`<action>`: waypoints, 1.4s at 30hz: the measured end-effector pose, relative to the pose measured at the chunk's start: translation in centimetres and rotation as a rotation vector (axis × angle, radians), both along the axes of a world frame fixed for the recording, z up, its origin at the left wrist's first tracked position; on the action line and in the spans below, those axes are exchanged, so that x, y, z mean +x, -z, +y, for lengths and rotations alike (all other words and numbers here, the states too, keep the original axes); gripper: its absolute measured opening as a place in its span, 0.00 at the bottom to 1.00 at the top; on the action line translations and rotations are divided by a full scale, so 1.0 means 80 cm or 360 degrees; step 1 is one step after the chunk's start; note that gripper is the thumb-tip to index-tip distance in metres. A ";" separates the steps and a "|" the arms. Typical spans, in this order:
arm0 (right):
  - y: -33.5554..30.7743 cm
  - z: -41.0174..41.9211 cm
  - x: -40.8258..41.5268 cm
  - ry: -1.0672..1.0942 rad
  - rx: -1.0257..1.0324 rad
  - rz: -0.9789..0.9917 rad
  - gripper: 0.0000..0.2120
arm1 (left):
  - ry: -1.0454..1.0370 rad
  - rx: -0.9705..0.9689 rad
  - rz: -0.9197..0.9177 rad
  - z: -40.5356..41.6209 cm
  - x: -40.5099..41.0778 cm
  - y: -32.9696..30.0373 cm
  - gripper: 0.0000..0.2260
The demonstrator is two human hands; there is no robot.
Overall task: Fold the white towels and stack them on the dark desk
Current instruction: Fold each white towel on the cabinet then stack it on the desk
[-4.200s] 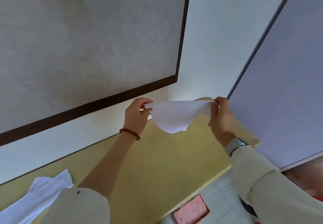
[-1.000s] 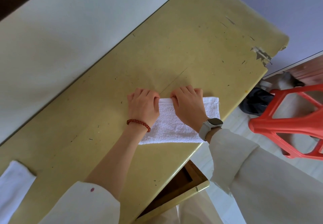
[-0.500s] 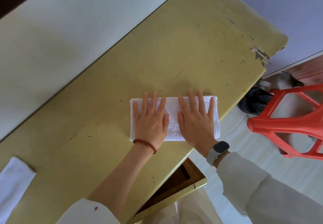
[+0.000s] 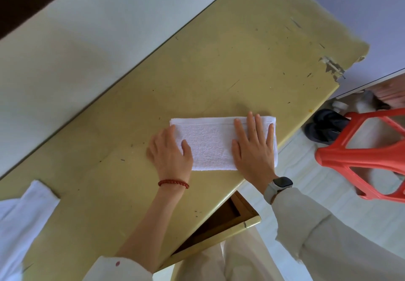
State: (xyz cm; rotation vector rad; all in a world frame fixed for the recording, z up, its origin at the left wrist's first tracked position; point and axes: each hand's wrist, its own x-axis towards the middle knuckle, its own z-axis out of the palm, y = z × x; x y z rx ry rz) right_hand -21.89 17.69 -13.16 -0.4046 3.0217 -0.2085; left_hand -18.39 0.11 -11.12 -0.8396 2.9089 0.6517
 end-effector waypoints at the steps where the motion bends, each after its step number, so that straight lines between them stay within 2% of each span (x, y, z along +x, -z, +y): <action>1: -0.001 -0.004 0.003 -0.0060 -0.0029 0.0028 0.22 | -0.0202 0.0059 -0.0161 -0.003 0.004 -0.005 0.17; 3: 0.000 -0.014 0.011 -0.0177 -0.0062 0.0058 0.22 | -0.0340 0.0032 -0.0403 -0.006 0.009 -0.011 0.21; 6: 0.004 -0.029 0.018 -0.0199 -0.0070 0.0024 0.22 | -0.0336 0.0057 -0.0508 -0.007 0.002 -0.014 0.20; 9: 0.006 -0.035 0.020 -0.0154 -0.0081 -0.0030 0.22 | -0.0410 0.0233 -0.0618 -0.008 -0.013 -0.011 0.17; 12: 0.005 -0.034 0.020 -0.0159 -0.0067 -0.0049 0.22 | -0.0401 0.0323 -0.0641 -0.010 -0.020 -0.009 0.11; 15: -0.002 -0.039 0.017 -0.0112 -0.0145 -0.0125 0.22 | -0.0398 0.0337 -0.0514 -0.020 -0.024 -0.019 0.08; 18: -0.023 -0.048 0.005 0.0004 -0.0589 -0.0283 0.20 | -0.0477 0.0527 -0.0222 -0.041 -0.033 -0.035 0.09; 21: -0.051 -0.056 -0.016 0.0406 -0.1236 -0.0563 0.15 | -0.0434 0.0431 0.0162 -0.060 -0.051 -0.049 0.09; 23: -0.067 -0.059 -0.038 0.0803 -0.1706 -0.0897 0.13 | -0.0192 0.0300 0.0307 -0.058 -0.063 -0.058 0.10; 25: -0.075 -0.057 -0.060 0.1070 -0.2153 -0.1356 0.11 | 0.0167 0.0201 0.0343 -0.041 -0.067 -0.063 0.10; 27: -0.082 -0.048 -0.078 0.1156 -0.2347 -0.1724 0.12 | 0.0566 0.0148 0.0397 -0.016 -0.062 -0.061 0.10; 30: -0.083 -0.035 -0.096 0.1002 -0.2106 -0.1788 0.13 | 0.0932 0.0168 0.0494 0.014 -0.045 -0.044 0.12; 33: -0.077 -0.023 -0.103 0.0919 -0.1827 -0.1556 0.07 | 0.0933 0.0250 0.0540 0.030 -0.029 -0.027 0.11; 37: -0.073 -0.011 -0.102 0.0774 -0.1614 -0.1283 0.09 | 0.0841 0.0160 0.0599 0.037 -0.006 -0.012 0.21; 39: -0.076 -0.008 -0.100 0.0718 -0.1539 -0.1125 0.09 | 0.0812 0.0140 0.0651 0.036 0.003 -0.009 0.19; 42: -0.079 -0.001 -0.093 0.0661 -0.1472 -0.0942 0.09 | 0.0878 0.0100 0.0722 0.043 0.012 -0.010 0.10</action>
